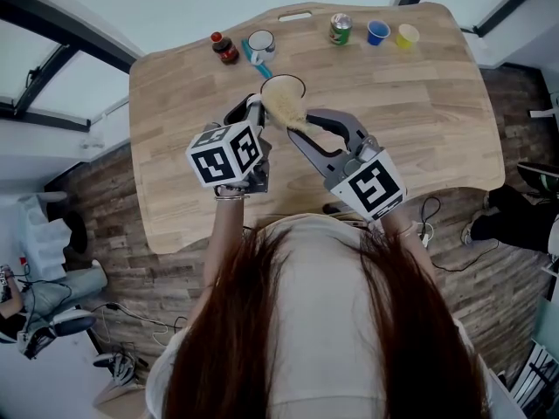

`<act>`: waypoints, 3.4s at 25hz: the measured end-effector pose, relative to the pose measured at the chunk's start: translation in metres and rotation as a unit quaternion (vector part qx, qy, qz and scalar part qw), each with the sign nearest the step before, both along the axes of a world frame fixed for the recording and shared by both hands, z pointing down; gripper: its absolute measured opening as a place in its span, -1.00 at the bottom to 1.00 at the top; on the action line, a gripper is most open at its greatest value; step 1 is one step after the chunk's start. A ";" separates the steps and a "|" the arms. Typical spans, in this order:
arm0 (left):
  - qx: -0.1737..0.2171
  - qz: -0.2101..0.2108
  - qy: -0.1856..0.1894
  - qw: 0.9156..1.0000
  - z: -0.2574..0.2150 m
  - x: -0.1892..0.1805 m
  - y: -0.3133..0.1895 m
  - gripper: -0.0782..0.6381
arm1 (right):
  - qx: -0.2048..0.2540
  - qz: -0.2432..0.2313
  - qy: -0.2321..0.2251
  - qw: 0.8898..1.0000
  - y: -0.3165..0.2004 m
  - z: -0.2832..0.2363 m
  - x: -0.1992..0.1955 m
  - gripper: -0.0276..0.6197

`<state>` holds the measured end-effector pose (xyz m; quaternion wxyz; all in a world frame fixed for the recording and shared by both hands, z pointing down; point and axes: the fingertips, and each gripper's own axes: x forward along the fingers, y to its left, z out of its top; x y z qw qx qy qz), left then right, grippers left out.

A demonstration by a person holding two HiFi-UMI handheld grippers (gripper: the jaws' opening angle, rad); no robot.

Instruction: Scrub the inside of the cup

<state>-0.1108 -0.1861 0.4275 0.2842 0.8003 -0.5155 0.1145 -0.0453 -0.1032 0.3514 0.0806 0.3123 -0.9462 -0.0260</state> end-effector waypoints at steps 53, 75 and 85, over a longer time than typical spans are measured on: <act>-0.039 -0.013 0.261 0.965 -0.020 0.014 -0.003 -0.71 | 0.051 0.028 0.012 0.998 -0.007 0.001 0.006 -0.58; 0.006 0.043 0.273 0.961 -0.041 0.018 0.002 -0.71 | -0.096 -0.036 -0.164 0.981 -0.006 -0.015 0.022 -0.58; 0.022 0.086 0.286 0.954 -0.048 0.022 0.008 -0.72 | -0.166 -0.092 -0.253 0.949 -0.001 -0.025 0.028 -0.58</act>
